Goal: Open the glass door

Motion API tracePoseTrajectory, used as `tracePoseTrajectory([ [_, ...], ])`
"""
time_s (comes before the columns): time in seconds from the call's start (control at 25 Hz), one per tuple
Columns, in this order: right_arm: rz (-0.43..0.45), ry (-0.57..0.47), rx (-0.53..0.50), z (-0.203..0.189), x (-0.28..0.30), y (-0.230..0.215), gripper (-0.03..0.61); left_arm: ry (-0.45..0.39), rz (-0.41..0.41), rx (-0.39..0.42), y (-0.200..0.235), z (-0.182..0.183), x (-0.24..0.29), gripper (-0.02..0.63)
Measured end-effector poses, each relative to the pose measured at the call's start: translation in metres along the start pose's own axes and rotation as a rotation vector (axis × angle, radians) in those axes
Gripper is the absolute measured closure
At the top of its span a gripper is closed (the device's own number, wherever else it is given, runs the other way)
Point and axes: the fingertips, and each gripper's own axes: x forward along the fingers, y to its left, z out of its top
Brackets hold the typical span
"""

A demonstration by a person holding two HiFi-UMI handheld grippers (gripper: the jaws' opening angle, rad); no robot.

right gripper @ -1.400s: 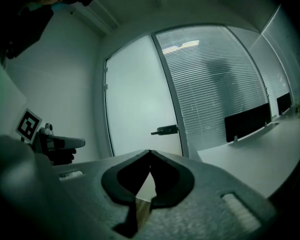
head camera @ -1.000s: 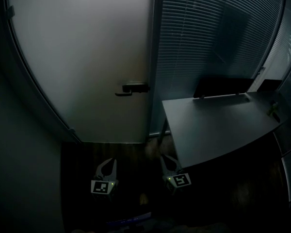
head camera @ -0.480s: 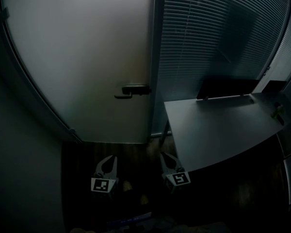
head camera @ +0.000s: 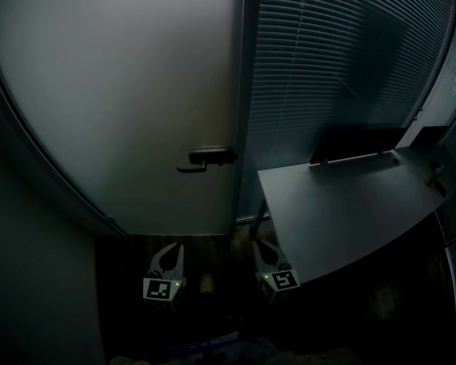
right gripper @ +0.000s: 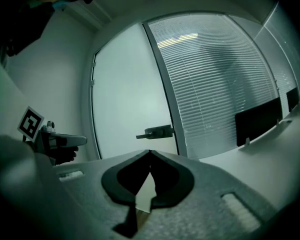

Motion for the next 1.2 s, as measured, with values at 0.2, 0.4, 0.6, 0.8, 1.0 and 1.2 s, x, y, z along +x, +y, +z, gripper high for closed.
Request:
tracePoseTrajectory([
  [0.2,-0.035,0.002,0.007,0.012,0.033,-0.008,0.58,0.01,-0.022,0.002,0.026,0.015,0.034,0.611],
  [0.4,-0.051,0.013,0.007,0.022,0.062,-0.009,0.58,0.016,-0.065,0.011,0.044,0.028,0.063,0.611],
  [0.6,-0.069,0.011,0.031,0.038,0.086,-0.009,0.58,0.013,-0.1,-0.012,0.061,0.045,0.087,0.609],
  [0.8,-0.1,0.014,0.034,0.041,0.096,-0.015,0.58,0.024,-0.128,0.033,0.071,0.046,0.113,0.595],
  [1.0,-0.122,0.006,0.049,0.041,0.105,-0.02,0.58,0.033,-0.161,0.093,0.081,0.045,0.142,0.535],
  [1.2,-0.139,-0.001,0.063,0.042,0.111,-0.023,0.58,0.037,-0.162,0.267,0.088,0.048,0.163,0.473],
])
